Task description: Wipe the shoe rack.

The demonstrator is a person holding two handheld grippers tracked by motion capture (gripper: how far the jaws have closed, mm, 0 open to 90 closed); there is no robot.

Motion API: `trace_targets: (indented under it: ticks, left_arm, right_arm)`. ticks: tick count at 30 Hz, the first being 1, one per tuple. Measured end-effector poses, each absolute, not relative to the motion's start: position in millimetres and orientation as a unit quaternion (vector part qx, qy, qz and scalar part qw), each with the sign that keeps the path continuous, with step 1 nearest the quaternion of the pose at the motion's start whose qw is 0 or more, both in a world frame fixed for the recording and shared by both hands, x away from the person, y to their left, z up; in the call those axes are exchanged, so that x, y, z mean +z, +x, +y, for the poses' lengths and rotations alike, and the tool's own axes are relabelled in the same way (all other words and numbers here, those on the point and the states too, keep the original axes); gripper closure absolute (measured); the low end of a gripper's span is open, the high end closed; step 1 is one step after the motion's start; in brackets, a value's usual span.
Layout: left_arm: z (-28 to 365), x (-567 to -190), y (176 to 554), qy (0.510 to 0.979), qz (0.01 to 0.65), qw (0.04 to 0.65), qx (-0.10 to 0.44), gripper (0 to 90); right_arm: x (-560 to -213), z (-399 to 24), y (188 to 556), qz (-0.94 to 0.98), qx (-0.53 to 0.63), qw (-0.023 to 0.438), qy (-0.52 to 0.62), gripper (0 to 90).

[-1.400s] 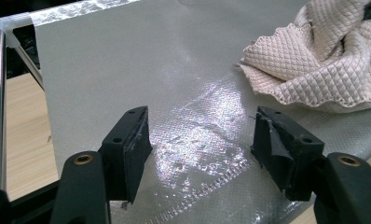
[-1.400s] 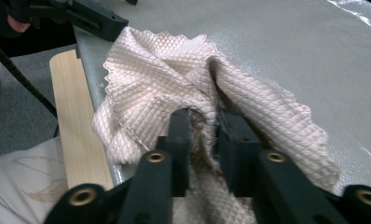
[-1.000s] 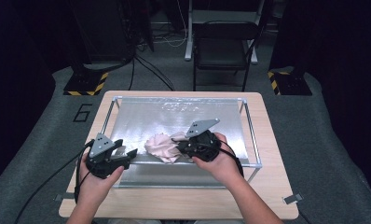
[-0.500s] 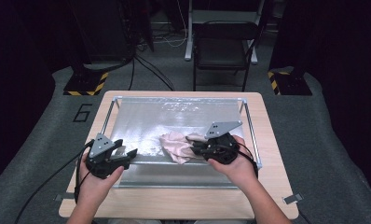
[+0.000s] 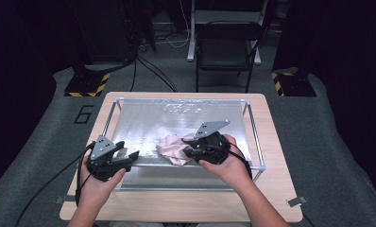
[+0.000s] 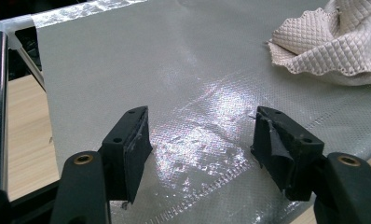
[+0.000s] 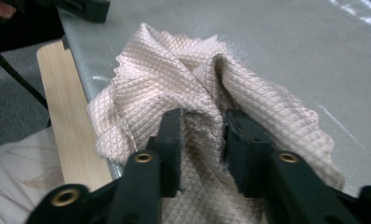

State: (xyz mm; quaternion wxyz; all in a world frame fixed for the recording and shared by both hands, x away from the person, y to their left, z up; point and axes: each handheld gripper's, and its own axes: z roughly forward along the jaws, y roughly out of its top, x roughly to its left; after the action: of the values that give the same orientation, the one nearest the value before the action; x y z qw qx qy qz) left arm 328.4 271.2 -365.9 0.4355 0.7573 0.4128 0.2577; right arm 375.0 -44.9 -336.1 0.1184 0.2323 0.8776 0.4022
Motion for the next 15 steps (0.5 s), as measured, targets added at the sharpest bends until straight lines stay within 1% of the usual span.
trace_targets:
  ticks: [2,4,8,15]
  left_arm:
    - [271,-366,328,0.76,0.41,0.433,0.259,36.2]
    - [271,-366,328,0.756,0.413,0.435,0.261,36.2]
    - [270,-367,327,0.755,0.413,0.435,0.264,36.3]
    - [271,-367,327,0.755,0.415,0.436,0.26,37.1]
  right_arm:
    - [-338,-43,375,0.885,0.39,0.126,0.223,80.1]
    - [-339,-45,374,0.886,0.387,0.125,0.224,83.5]
    - [-339,-56,373,0.883,0.392,0.118,0.232,85.1]
    - [-339,-86,364,0.877,0.391,0.134,0.246,85.4]
